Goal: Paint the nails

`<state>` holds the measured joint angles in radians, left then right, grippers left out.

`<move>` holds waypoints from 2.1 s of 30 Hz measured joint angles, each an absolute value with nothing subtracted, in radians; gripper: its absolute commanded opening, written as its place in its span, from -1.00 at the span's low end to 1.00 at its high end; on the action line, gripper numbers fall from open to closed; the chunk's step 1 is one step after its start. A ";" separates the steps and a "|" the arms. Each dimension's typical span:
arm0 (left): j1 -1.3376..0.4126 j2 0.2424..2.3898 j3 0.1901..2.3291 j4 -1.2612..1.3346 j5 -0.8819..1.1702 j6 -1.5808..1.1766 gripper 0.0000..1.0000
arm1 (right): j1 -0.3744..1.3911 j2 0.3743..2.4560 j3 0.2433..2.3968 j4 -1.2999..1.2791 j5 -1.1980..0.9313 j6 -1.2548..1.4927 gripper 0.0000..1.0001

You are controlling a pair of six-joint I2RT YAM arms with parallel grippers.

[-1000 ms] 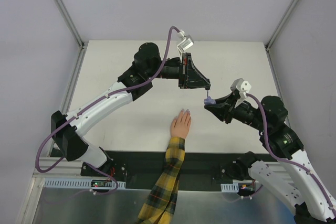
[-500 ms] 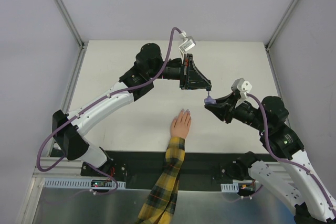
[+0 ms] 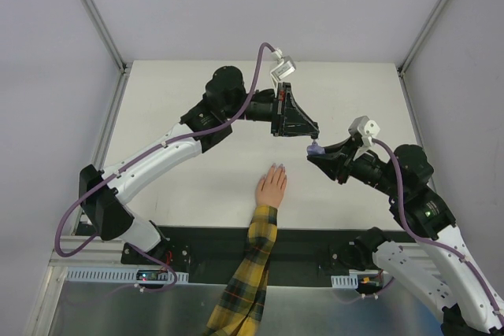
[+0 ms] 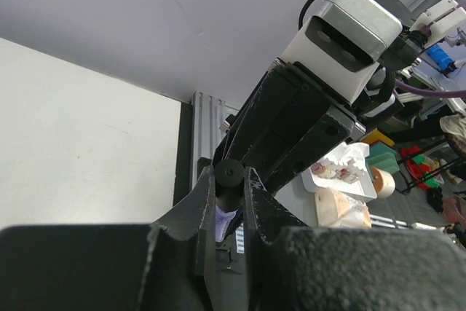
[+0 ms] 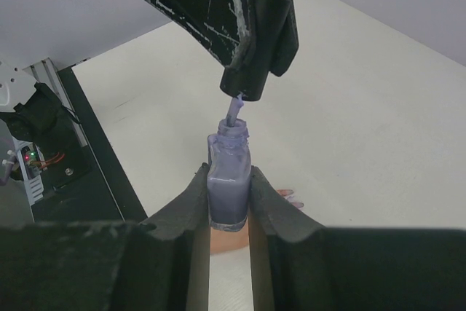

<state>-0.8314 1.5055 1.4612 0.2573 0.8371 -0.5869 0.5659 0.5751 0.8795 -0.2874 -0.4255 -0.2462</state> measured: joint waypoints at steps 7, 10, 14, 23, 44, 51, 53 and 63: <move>-0.832 1.518 1.461 0.257 0.838 -0.587 -1.00 | 0.566 0.575 0.879 -0.286 -0.422 -0.244 -0.99; -0.832 1.519 1.461 0.257 0.838 -0.587 -1.00 | 0.566 0.575 0.879 -0.285 -0.422 -0.244 -0.99; -0.832 1.519 1.461 0.257 0.838 -0.587 -1.00 | 0.566 0.572 0.879 -0.284 -0.414 -0.243 -0.99; -0.832 1.519 1.449 0.267 0.838 -0.587 -1.00 | 0.567 0.570 0.879 -0.272 -0.392 -0.220 -0.99; -0.842 1.496 1.357 0.408 0.798 -0.542 -1.00 | 0.567 0.613 0.877 -0.205 -0.348 -0.059 -0.99; -0.837 1.491 1.354 0.470 0.810 -0.538 -1.00 | 0.567 0.619 0.895 -0.171 -0.353 -0.065 -0.99; -0.836 1.486 1.354 0.479 0.815 -0.534 -1.00 | 0.567 0.632 0.915 -0.176 -0.365 -0.068 -0.99; -0.829 1.486 1.410 0.448 0.888 -0.523 -1.00 | 0.567 0.667 1.000 -0.226 -0.435 -0.156 -0.99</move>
